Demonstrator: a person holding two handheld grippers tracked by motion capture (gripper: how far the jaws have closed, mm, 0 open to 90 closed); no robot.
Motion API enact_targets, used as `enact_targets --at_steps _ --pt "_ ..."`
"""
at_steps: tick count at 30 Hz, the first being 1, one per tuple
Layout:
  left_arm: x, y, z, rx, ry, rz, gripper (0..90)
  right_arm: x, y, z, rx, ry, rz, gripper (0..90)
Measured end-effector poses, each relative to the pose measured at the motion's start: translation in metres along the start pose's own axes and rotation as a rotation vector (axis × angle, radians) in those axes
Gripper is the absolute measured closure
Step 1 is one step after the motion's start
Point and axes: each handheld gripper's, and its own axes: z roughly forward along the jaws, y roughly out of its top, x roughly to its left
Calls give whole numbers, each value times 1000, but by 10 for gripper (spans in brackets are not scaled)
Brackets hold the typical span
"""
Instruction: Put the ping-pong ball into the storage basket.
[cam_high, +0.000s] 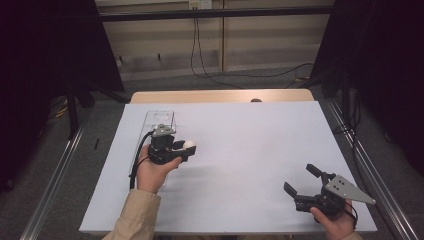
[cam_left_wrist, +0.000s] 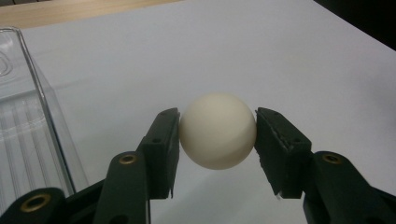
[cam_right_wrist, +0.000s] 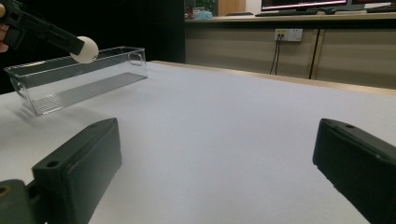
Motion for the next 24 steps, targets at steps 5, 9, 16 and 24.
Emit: enact_targets --at_steps 5,9,16,24 --pt "3 -1 -2 -8 4 -15 509 0 0 0 1 1 -1 7" --pt "6 -1 -5 -6 8 -9 509 0 0 0 2 1 1 7" --pt "10 -1 -10 -7 15 -15 509 0 0 0 2 2 2 7" --pt "17 -3 -16 -11 34 -21 509 0 0 0 -1 1 2 7"
